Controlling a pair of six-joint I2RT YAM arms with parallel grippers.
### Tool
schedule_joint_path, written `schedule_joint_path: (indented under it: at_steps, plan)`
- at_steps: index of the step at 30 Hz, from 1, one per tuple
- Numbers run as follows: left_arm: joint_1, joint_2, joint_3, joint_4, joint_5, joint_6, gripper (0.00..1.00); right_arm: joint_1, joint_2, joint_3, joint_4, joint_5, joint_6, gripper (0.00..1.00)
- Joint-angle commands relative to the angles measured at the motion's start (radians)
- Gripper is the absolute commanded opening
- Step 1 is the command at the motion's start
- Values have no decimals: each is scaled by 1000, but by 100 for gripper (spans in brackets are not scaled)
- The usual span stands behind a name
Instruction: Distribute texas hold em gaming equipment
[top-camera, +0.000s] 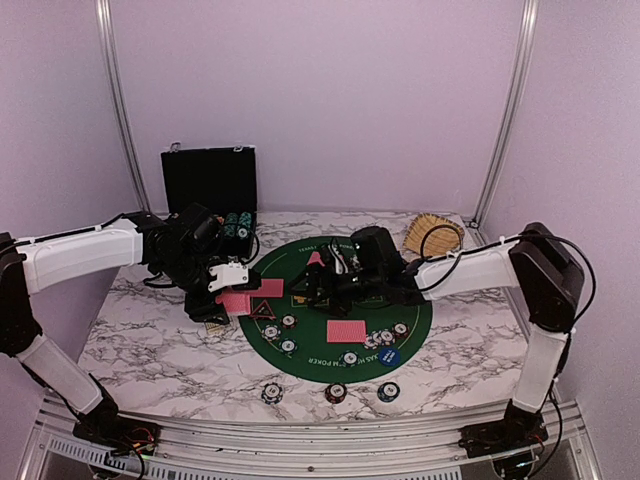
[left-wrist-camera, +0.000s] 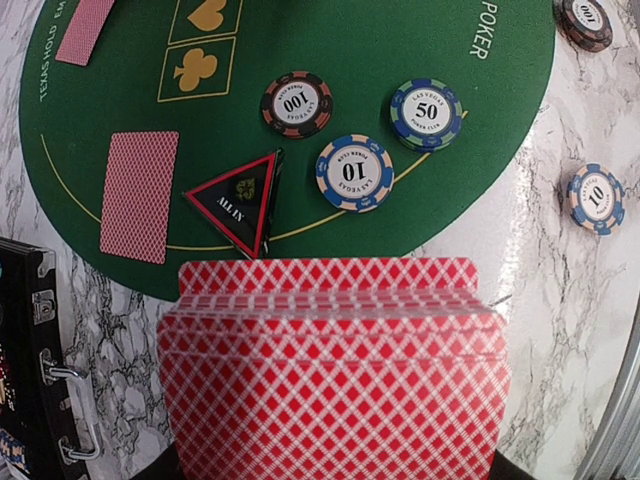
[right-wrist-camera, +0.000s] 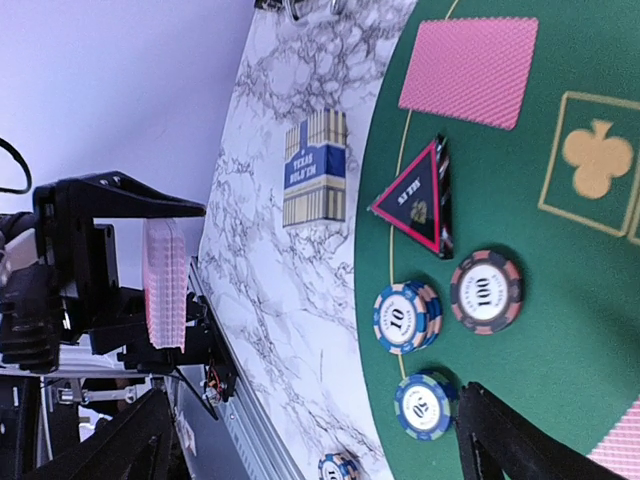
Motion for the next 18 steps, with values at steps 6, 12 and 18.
schedule_joint_path:
  at_steps: [6, 12, 18]
  plan:
    - [-2, -18, 45, -24, 30, -13, 32, 80, 145, 82, 248, -105, 173, 91]
    - [-2, -14, 42, -23, 30, -12, 32, 105, 195, 108, 348, -133, 240, 90]
    - [-2, -12, 44, -24, 35, -15, 31, 115, 251, 148, 432, -158, 296, 84]
